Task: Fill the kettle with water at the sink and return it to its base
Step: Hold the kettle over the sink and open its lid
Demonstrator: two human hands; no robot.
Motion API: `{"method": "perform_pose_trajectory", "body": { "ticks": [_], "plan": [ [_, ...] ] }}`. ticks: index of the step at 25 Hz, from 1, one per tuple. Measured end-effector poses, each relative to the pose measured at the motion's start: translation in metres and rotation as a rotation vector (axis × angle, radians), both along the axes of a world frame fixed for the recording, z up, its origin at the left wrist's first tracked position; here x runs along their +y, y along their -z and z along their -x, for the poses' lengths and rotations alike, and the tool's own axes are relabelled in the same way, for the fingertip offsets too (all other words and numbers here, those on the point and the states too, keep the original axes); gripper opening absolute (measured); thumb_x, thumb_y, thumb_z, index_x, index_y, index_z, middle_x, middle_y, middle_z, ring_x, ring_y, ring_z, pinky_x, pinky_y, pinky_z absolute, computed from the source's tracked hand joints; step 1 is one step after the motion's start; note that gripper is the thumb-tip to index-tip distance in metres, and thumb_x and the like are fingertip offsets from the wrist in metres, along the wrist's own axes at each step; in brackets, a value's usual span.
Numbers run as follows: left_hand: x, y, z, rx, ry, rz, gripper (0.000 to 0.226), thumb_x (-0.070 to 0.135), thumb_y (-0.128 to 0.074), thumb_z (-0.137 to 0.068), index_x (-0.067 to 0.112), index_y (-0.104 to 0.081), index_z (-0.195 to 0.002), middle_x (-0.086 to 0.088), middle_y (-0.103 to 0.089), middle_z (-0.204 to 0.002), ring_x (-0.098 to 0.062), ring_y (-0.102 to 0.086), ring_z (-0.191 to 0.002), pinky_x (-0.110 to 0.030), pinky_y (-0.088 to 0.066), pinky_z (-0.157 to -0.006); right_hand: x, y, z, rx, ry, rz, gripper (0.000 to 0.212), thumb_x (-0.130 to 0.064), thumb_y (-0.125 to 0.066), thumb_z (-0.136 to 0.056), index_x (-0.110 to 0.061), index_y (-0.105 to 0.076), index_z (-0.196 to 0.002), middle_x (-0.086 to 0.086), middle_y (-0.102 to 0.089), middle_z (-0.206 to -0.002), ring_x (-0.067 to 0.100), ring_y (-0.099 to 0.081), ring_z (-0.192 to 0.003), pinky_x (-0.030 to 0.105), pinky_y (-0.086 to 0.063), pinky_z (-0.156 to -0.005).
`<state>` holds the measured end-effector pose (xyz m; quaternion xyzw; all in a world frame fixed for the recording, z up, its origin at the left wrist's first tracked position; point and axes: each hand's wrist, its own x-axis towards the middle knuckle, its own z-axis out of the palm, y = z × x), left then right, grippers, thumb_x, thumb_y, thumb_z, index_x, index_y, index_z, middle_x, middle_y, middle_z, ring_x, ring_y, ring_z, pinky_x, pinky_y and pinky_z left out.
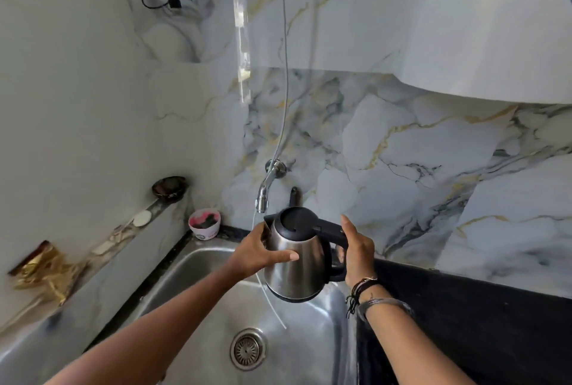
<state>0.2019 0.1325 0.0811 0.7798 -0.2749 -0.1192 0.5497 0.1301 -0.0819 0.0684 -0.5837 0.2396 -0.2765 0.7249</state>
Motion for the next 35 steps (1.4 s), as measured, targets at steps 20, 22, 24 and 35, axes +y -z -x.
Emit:
{"method": "perform_pose_trajectory", "body": {
  "ticks": [20, 22, 24, 35],
  "plan": [
    [-0.016, 0.047, -0.011, -0.483, -0.31, -0.48, 0.06, 0.039, -0.077, -0.069, 0.025, -0.056, -0.124, -0.009, 0.008, -0.165, -0.025, 0.009, -0.151, -0.062, -0.004, -0.119, 0.05, 0.069, -0.04, 0.001, 0.054, -0.112, 0.032, -0.043, -0.074, -0.074, -0.012, -0.075, -0.066, -0.005, -0.064, -0.057, 0.005, -0.059, -0.053, 0.018, -0.046, -0.049],
    [-0.014, 0.041, -0.009, -0.507, -0.337, -0.512, 0.069, 0.034, -0.08, -0.066, 0.026, -0.051, -0.129, -0.013, 0.006, -0.165, -0.031, 0.005, -0.151, -0.064, -0.006, -0.119, 0.055, 0.071, -0.044, 0.005, 0.029, -0.156, 0.029, -0.045, -0.073, -0.072, -0.021, -0.072, -0.056, -0.008, -0.06, -0.052, 0.006, -0.055, -0.049, 0.02, -0.044, -0.047],
    [-0.015, 0.031, -0.005, -0.567, -0.365, -0.595, 0.076, 0.027, -0.084, -0.062, 0.027, -0.048, -0.129, -0.02, 0.0, -0.164, -0.038, -0.002, -0.15, -0.067, -0.009, -0.114, 0.06, 0.075, -0.048, 0.014, 0.01, -0.15, 0.029, -0.043, -0.073, -0.073, -0.023, -0.069, -0.053, -0.01, -0.059, -0.051, 0.005, -0.054, -0.05, 0.019, -0.043, -0.048],
    [-0.045, 0.008, 0.008, -1.143, -0.237, -1.097, 0.075, 0.034, -0.079, -0.056, 0.007, -0.064, -0.124, -0.026, -0.043, -0.15, -0.041, -0.033, -0.142, -0.067, -0.015, -0.113, 0.07, 0.092, -0.072, 0.001, 0.011, -0.293, 0.034, -0.018, -0.057, -0.09, -0.019, -0.063, -0.057, -0.006, -0.056, -0.049, 0.006, -0.051, -0.046, 0.02, -0.043, -0.044]
  ]
}}
